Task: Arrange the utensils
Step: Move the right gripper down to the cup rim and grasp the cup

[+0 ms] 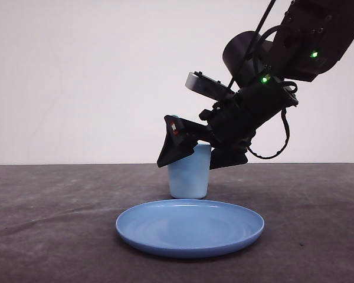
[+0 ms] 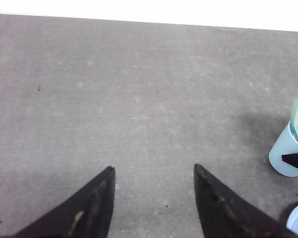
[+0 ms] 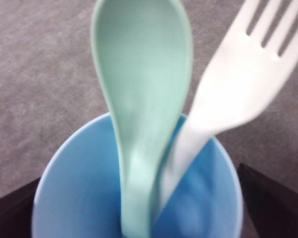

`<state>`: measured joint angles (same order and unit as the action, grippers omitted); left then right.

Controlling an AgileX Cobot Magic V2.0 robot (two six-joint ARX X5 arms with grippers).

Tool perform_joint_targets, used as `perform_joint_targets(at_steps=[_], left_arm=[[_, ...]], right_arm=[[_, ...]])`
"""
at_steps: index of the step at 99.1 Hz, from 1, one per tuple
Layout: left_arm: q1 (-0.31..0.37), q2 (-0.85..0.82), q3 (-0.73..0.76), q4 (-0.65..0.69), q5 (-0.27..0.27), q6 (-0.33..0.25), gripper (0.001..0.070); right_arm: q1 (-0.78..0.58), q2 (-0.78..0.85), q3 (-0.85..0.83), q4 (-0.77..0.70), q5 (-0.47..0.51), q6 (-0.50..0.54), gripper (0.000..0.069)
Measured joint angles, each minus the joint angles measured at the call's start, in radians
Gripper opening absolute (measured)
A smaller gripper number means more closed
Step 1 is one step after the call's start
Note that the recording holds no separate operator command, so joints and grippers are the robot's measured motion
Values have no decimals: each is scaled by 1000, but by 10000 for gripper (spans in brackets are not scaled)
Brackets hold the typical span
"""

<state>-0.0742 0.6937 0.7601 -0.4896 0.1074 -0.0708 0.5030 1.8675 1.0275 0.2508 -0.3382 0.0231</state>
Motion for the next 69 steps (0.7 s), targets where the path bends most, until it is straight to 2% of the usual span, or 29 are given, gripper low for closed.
perform_joint_targets(at_steps=[19, 36, 43, 69], left_arm=[[0, 0, 0, 0, 0, 0, 300], [0, 0, 0, 0, -2, 0, 300], [0, 0, 0, 0, -2, 0, 300], [0, 0, 0, 0, -3, 0, 300]], right_arm=[[3, 0, 0, -11, 0, 0, 671], [3, 0, 0, -12, -1, 0, 523], [3, 0, 0, -13, 0, 0, 483], [4, 0, 0, -16, -6, 0, 460]])
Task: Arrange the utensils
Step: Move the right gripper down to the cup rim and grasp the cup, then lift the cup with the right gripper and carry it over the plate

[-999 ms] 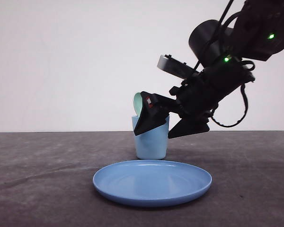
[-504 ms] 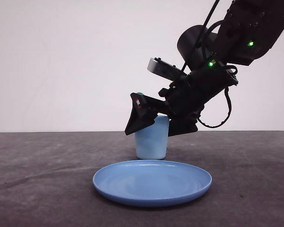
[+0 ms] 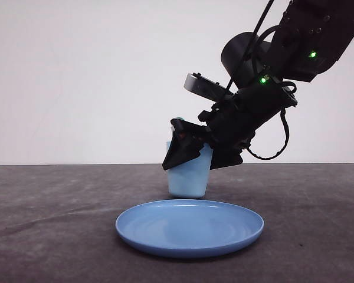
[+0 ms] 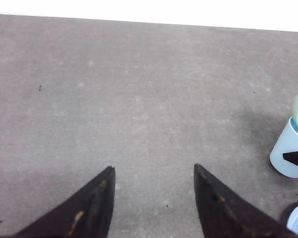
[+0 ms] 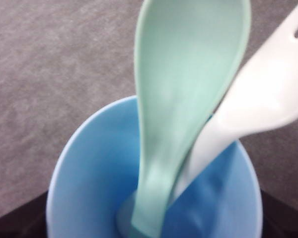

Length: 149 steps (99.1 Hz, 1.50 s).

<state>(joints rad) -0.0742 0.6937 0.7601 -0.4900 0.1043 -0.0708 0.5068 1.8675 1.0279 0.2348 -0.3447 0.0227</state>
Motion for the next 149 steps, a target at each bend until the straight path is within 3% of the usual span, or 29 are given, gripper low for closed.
perform_joint_targets(at_steps=[32, 54, 109, 149], left_arm=[[0, 0, 0, 0, -2, 0, 300], [0, 0, 0, 0, -40, 4, 300], [0, 0, 0, 1, -45, 4, 300], [0, 0, 0, 1, -45, 4, 300]], right_arm=[[26, -135, 0, -102, 3, -13, 459], [75, -267, -6, -227, 43, -28, 459], [194, -670, -370, -169, 166, -45, 459], [232, -674, -531, -19, 167, -66, 459]])
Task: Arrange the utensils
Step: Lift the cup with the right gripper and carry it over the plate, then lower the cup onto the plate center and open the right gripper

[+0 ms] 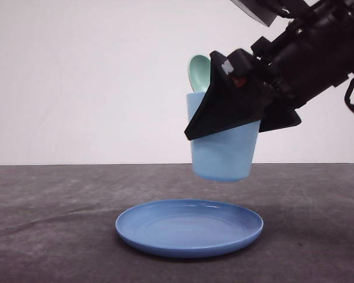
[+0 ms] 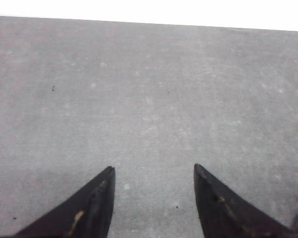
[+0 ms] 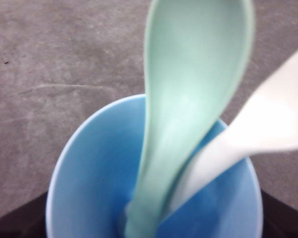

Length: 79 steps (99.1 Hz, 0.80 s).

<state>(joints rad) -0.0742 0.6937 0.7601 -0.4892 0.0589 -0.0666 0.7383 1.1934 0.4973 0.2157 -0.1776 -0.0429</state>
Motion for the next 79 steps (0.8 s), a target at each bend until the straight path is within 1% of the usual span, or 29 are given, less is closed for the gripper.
perform_joint_targets(at_steps=[17, 40, 79], left_arm=[[0, 0, 0, 0, 0, 0, 300], [0, 0, 0, 0, 0, 0, 300], [0, 0, 0, 0, 0, 0, 300]], right_arm=[[14, 37, -5, 58, -2, -13, 459], [15, 140, -5, 134, -4, -14, 459], [34, 265, -7, 201, -6, -13, 458]])
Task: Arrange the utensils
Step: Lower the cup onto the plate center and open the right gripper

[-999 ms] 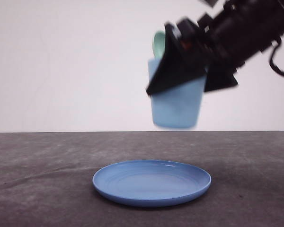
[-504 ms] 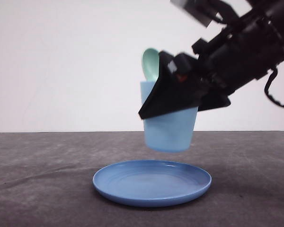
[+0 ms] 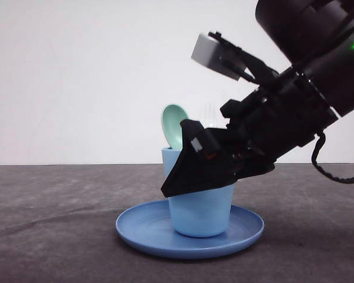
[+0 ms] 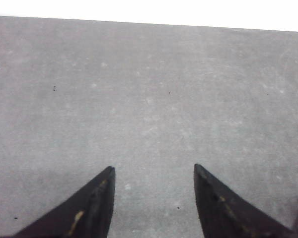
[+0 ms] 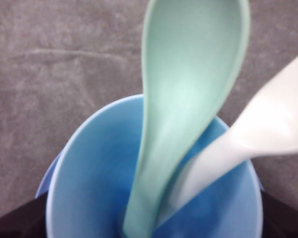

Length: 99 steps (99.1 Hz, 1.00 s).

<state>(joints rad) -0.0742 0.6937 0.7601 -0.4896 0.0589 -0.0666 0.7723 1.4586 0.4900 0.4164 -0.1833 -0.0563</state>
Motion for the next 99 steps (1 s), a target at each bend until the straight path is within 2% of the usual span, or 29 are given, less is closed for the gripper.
perform_joint_targets(at_steps=[22, 40, 63, 83, 99], left_arm=[[0, 0, 0, 0, 0, 0, 300], [0, 0, 0, 0, 0, 0, 300], [0, 0, 0, 0, 0, 0, 300], [0, 0, 0, 0, 0, 0, 300], [0, 0, 0, 0, 0, 0, 300]], right_arm=[[6, 15, 0, 22, 2, 0, 462], [13, 21, 0, 20, 0, 0, 562], [13, 23, 0, 18, 0, 0, 620], [13, 20, 0, 1, 1, 0, 629], [8, -20, 0, -95, 5, 0, 629]])
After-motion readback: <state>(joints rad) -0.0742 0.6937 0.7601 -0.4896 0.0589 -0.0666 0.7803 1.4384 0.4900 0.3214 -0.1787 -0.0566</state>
